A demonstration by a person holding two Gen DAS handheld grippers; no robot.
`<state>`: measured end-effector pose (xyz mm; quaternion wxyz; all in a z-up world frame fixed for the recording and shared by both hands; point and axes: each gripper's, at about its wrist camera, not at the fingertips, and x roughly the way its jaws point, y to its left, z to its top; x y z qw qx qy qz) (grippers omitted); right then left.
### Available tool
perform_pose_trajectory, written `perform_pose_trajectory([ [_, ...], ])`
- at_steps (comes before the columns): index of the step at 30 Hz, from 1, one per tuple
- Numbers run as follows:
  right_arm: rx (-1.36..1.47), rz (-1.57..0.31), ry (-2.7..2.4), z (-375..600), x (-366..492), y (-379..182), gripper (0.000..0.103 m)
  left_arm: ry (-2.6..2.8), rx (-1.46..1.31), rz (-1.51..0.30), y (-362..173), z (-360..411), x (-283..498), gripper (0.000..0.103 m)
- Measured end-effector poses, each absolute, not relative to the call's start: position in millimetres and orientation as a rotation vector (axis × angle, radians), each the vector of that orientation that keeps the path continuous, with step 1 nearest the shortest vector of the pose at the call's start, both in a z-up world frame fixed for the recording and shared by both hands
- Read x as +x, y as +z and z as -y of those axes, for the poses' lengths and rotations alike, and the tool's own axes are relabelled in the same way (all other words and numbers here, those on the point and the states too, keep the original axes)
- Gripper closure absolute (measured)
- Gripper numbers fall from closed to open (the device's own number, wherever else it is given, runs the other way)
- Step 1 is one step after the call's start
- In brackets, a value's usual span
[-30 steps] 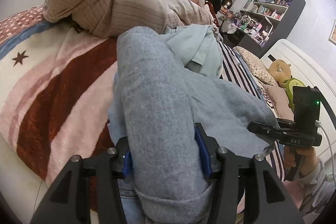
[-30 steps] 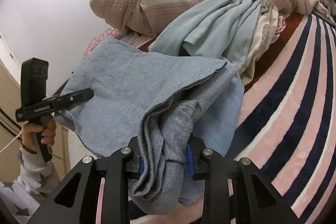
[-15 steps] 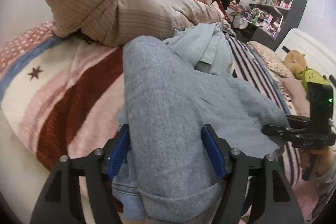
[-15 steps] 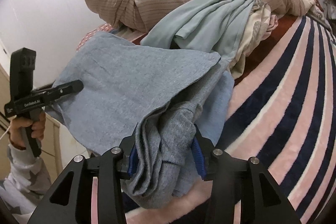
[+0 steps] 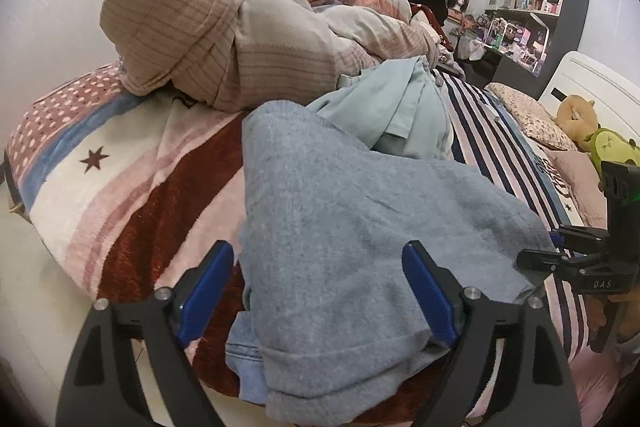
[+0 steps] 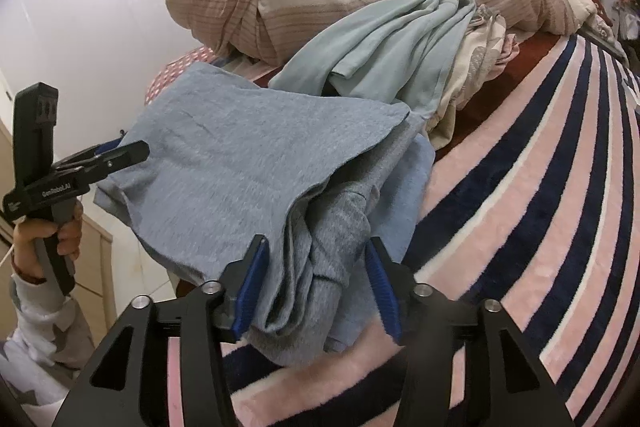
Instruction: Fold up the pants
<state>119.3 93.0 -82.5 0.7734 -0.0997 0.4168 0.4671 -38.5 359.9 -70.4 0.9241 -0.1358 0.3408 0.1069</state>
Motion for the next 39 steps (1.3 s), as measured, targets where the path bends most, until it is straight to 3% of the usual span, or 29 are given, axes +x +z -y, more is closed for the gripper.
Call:
perform_pose_trajectory([
  [7, -0.209, -0.911, 1.026, -88.2, 109.8, -80.6, 0.052, 0.227, -0.261, -0.711, -66.4, -343.5, -46.0, 0.018],
  [11, -0.211, -0.885, 1.037, -81.4, 99.4, -73.4, 0.042, 0.229, -0.244, -0.711, -60.6, -330.9, -54.1, 0.018],
  [22, -0.189, -0.876, 1.043, -47.9, 73.2, -65.4, 0.026, 0.226, -0.192, -0.688, -39.0, -286.1, -71.6, 0.013],
  [26, -0.174, -0.867, 1.036, -29.0, 67.5, -62.3, 0.022, 0.205, -0.170, -0.663, -29.6, -260.5, -74.7, 0.005],
  [31, -0.148, -0.804, 0.983, 8.9, 58.9, -50.6, 0.016, 0.184, -0.122, -0.610, -15.4, -219.7, -74.6, 0.004],
  [33, -0.138, -0.760, 0.939, 29.5, 53.7, -43.8, 0.008, 0.167, -0.106, -0.579, -9.6, -202.8, -73.0, 0.004],
  [38, -0.119, -0.637, 0.803, 80.7, 35.7, -29.4, 0.006, 0.121, -0.057, -0.453, 4.2, -148.4, -71.4, 0.002],
  [39, -0.122, -0.597, 0.756, 94.5, 29.2, -26.0, 0.001, 0.113, -0.045, -0.425, 6.6, -138.2, -71.4, 0.002],
])
